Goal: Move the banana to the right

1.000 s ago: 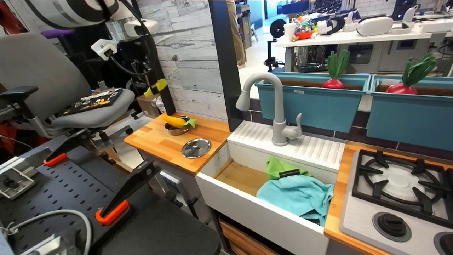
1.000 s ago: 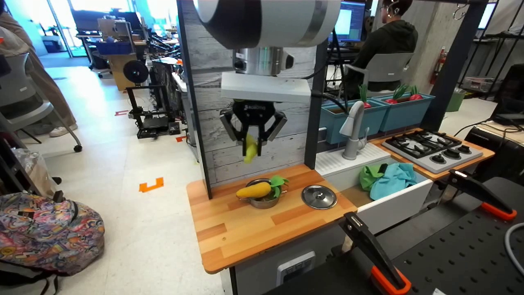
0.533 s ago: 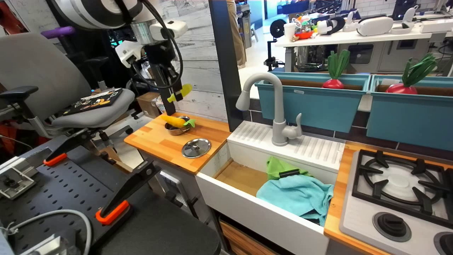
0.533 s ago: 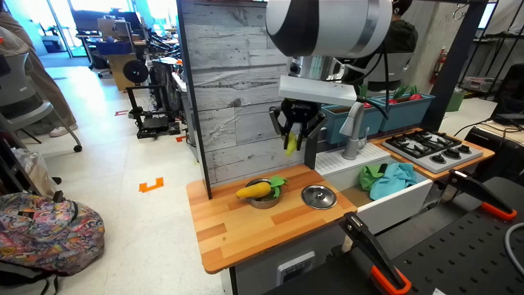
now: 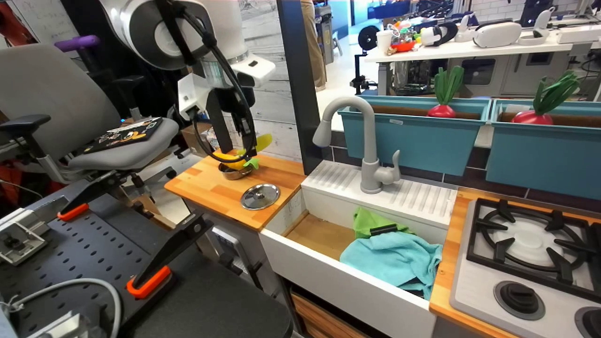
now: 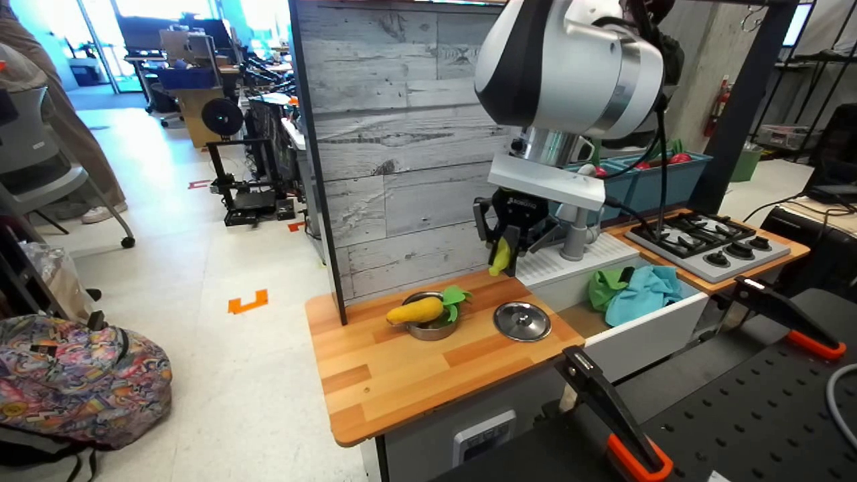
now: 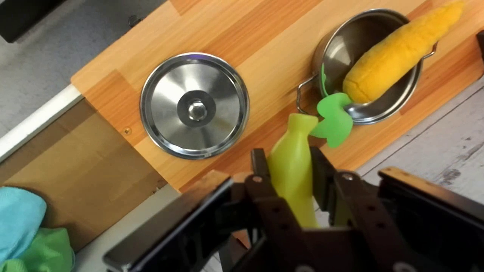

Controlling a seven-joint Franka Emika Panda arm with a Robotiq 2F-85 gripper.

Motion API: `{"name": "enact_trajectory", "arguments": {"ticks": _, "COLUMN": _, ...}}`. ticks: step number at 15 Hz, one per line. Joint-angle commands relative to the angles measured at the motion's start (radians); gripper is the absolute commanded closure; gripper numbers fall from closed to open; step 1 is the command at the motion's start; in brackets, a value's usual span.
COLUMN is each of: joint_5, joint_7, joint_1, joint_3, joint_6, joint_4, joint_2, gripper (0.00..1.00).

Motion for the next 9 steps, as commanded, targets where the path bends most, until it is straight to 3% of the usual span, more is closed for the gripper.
{"name": "enact_trajectory", "arguments": {"ticks": 1, "joint_5": 0.051, "joint_7": -0.022, "joint_1": -0.043, "joint_3": 0.032, "joint_6": 0.023, "joint_4": 0.077, "joint_2": 0.089, "gripper": 0.96}}
{"name": "enact_trajectory", "arguments": {"ticks": 9, "joint_5": 0.049, "joint_7": 0.032, "joint_1": -0.031, "joint_3": -0.007, "joint_6": -0.021, "joint_4": 0.221, "joint_2": 0.217, "gripper": 0.96}}
